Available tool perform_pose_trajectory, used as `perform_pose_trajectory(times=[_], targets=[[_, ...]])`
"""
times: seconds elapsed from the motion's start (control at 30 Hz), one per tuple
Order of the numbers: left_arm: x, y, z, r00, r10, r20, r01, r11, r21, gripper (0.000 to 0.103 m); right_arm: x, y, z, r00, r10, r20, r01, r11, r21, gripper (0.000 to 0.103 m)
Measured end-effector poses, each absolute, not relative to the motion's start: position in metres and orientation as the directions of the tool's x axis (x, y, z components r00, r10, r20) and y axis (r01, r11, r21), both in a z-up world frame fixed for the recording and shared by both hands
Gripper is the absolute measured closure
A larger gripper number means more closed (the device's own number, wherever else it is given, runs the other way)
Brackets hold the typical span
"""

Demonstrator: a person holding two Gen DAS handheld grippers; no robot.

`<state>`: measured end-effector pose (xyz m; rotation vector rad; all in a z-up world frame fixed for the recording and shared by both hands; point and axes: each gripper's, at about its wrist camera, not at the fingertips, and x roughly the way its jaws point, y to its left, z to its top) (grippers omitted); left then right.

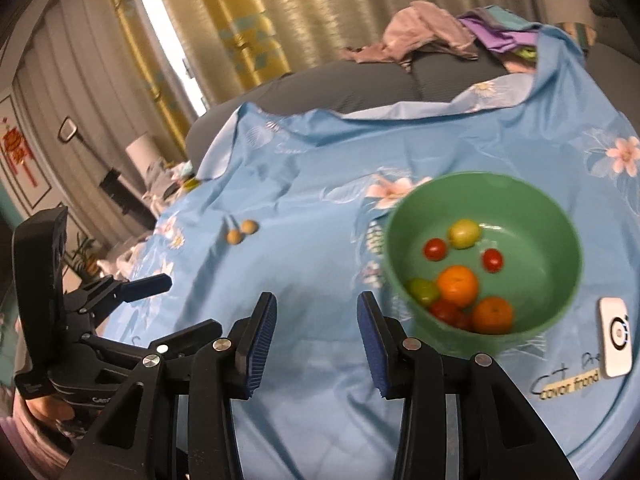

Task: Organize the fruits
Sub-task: 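Withdraw both tools from the bowl toward the two small tan fruits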

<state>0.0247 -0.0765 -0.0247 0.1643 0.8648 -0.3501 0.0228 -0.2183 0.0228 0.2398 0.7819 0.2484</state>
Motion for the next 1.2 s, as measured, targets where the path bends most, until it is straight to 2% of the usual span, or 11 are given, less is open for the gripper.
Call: perform_pose_trajectory(times=[0.5, 0.7, 1.2], targets=[[0.037, 0.029, -0.054, 0.598, -0.221, -0.77, 0.168, 0.974, -0.149, 0.011, 0.056, -0.153, -0.007, 0.572, 0.367, -0.733, -0.227, 0.93, 0.288, 0.061], [0.053, 0.041, -0.059, 0.601, -0.189, -0.777, 0.135, 0.982, -0.134, 0.012, 0.072, -0.135, -0.014, 0.544, 0.375, -0.751, -0.253, 0.926, 0.279, 0.061], [0.088, 0.044, -0.056, 0.627, -0.187, -0.756, 0.175, 0.98, -0.098, 0.013, 0.115, -0.111, -0.017, 0.535, 0.39, -0.75, -0.296, 0.918, 0.266, 0.061]])
